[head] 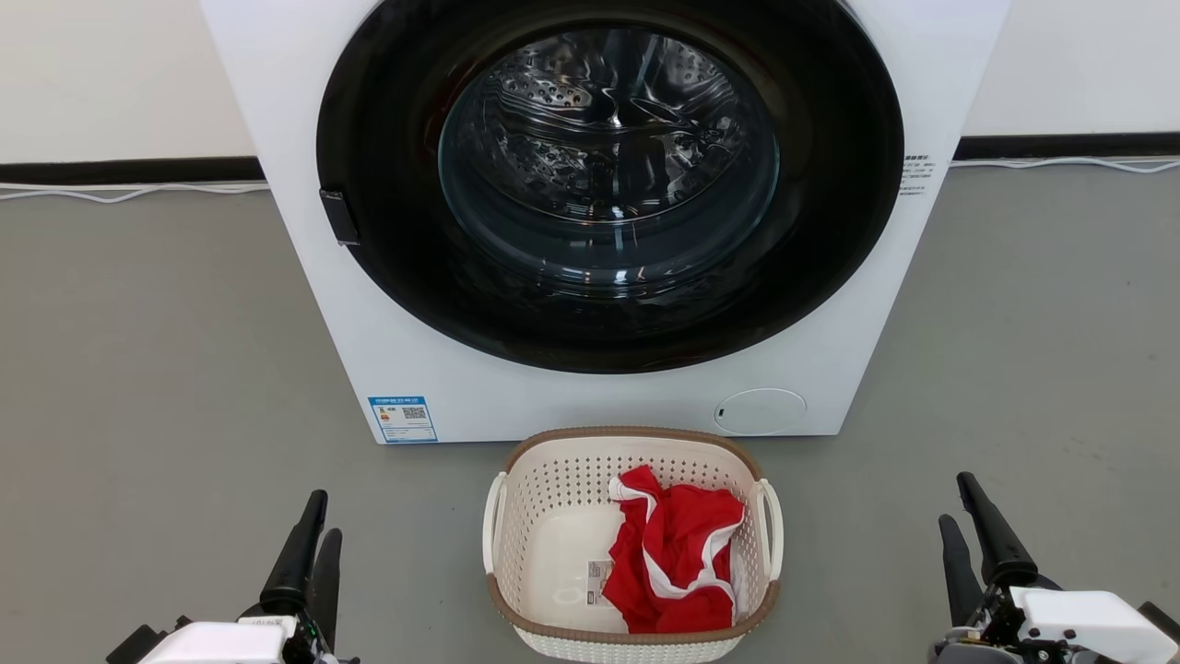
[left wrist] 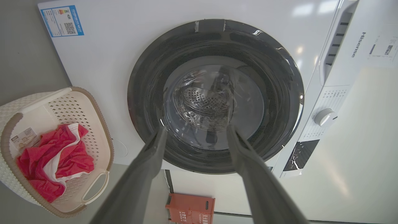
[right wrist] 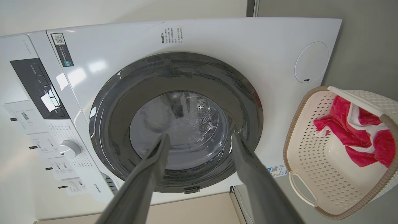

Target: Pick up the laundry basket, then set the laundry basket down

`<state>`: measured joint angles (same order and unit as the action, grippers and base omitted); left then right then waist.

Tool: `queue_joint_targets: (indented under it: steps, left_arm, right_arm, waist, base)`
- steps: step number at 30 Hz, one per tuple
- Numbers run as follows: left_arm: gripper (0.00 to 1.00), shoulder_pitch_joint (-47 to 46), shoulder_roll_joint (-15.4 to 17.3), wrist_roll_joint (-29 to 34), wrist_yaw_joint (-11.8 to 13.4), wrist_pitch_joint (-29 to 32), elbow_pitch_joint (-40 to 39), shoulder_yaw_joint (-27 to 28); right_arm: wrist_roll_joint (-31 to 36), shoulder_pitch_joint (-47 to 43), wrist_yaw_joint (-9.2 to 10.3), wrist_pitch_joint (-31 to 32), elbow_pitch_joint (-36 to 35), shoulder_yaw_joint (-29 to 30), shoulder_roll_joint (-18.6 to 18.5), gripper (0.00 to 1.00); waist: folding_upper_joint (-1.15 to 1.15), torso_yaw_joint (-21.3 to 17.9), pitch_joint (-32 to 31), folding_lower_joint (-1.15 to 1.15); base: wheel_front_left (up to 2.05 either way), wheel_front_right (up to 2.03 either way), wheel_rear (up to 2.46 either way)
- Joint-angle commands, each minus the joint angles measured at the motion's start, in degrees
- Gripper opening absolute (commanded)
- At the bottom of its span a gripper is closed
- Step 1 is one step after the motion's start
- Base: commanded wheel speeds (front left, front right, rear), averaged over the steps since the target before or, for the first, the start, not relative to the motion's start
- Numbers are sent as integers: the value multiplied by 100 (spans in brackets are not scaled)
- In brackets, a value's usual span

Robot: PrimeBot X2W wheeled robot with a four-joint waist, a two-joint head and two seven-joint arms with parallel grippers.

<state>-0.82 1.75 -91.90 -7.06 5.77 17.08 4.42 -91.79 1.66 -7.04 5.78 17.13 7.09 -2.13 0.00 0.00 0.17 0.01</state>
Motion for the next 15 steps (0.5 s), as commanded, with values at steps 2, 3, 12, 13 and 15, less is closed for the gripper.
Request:
queue_joint_targets:
  steps: [2, 3, 12, 13, 15]
  left_arm:
    - [100, -164, 35, -13, -7, -86, -191, -31]
    - [100, -155, 36, -14, -7, -103, -203, -38]
    - [100, -73, 46, 246, -12, -373, -295, -149]
    - [100, -72, 47, 293, -12, -390, -293, -155]
    - [100, -68, 48, 406, -13, -424, -286, -163]
  right_arm:
    - [19, 170, -6, -92, -201, -65, -38, 100]
    - [24, 162, -6, -109, -213, -81, -39, 100]
    - [551, 114, -11, -379, -269, -271, -44, 100]
    - [614, 114, -12, -396, -265, -277, -44, 100]
    - [760, 114, -12, -429, -258, -282, -45, 100]
  waist:
    - [0, 0, -10, 12]
    - [0, -1, -11, 10]
    - [0, 2, -11, 0]
    - [0, 3, -12, 0]
    - [0, 6, -15, 0]
  base:
    - [0, 0, 0]
    - [0, 0, 0]
    - [0, 0, 0]
    - [0, 0, 0]
    - [0, 0, 0]
